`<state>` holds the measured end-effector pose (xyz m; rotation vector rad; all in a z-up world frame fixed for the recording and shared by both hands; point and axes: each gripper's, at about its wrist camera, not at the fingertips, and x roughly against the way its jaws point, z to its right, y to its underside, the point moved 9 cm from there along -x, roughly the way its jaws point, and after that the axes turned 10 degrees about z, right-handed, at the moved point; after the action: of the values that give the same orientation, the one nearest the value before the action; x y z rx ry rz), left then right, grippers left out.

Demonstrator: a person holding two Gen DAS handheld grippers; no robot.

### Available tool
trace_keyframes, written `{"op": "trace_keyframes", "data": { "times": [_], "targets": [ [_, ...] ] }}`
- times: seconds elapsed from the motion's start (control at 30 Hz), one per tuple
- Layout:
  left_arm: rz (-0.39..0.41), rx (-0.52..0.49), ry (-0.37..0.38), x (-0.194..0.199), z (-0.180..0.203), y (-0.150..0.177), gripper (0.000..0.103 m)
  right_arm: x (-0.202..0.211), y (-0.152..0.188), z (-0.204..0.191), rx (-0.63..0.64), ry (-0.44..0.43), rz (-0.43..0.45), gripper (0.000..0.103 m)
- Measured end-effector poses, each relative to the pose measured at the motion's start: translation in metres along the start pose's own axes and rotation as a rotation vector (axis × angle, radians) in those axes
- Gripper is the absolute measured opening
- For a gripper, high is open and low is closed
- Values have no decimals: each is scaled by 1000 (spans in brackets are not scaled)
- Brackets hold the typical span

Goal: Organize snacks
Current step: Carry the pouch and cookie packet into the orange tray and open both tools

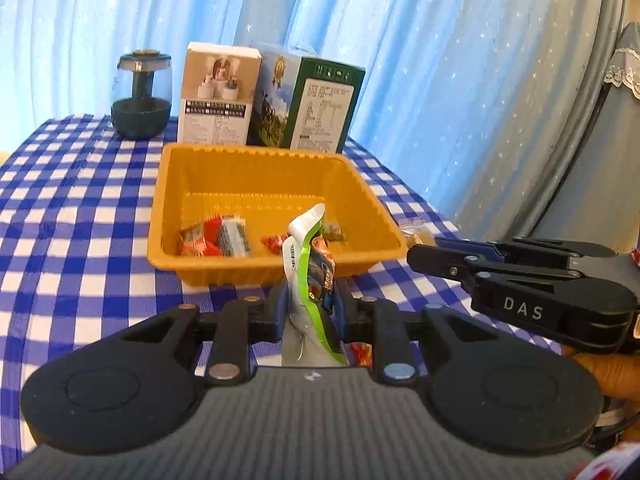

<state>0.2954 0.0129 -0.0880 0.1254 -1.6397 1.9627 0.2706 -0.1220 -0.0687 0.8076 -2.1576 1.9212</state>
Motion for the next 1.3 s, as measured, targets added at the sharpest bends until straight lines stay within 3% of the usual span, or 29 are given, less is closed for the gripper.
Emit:
{"op": "trace_keyframes", "data": {
  "times": [0.6,1.3],
  "targets": [
    [52,21,-26,-35,-22,-46,21,-40,-49,27,-118,14,56,21],
    [6,75,-63,-102,-55,-57,21,-124,-30,62,-177,61,-42,21]
  ]
}}
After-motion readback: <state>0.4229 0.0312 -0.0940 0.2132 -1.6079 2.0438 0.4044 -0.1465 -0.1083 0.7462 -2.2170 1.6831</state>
